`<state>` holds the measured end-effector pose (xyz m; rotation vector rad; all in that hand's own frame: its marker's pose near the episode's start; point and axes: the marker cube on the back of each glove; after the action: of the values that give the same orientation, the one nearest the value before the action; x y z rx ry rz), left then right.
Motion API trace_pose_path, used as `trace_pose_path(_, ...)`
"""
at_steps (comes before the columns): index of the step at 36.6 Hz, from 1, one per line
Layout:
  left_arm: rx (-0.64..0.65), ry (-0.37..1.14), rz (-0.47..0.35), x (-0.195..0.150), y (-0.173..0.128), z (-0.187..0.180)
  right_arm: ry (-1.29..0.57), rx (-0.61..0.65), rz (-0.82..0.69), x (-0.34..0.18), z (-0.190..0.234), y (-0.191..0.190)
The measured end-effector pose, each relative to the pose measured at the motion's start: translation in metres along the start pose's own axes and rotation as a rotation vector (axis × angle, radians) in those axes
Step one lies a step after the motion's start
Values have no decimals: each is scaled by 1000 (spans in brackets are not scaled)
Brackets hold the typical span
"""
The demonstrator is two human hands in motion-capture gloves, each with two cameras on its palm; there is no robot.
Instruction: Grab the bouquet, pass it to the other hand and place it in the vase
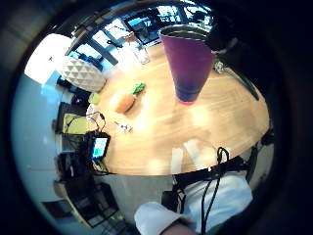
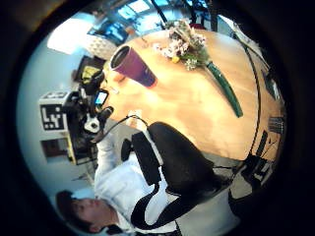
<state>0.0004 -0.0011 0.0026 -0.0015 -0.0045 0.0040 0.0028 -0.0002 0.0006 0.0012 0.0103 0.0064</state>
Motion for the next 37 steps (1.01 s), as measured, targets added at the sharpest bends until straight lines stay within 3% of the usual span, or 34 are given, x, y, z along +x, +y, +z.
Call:
trace_pose_path(13, -1, -37, -2, 1, -8, 17, -12, 10, 50, 3, -16, 2)
trace_pose_path(25, 17, -47, 5, 1, -8, 16, -52, -63, 230, 57, -20, -57)
trace_pose_path(33, 16, -38, 17, 1, -7, 18, -169, -143, 410, 119, 32, -108)
trace_pose_path(37, 9, -33, 16, 1, -4, 15, -198, -271, 488, 118, 60, -89)
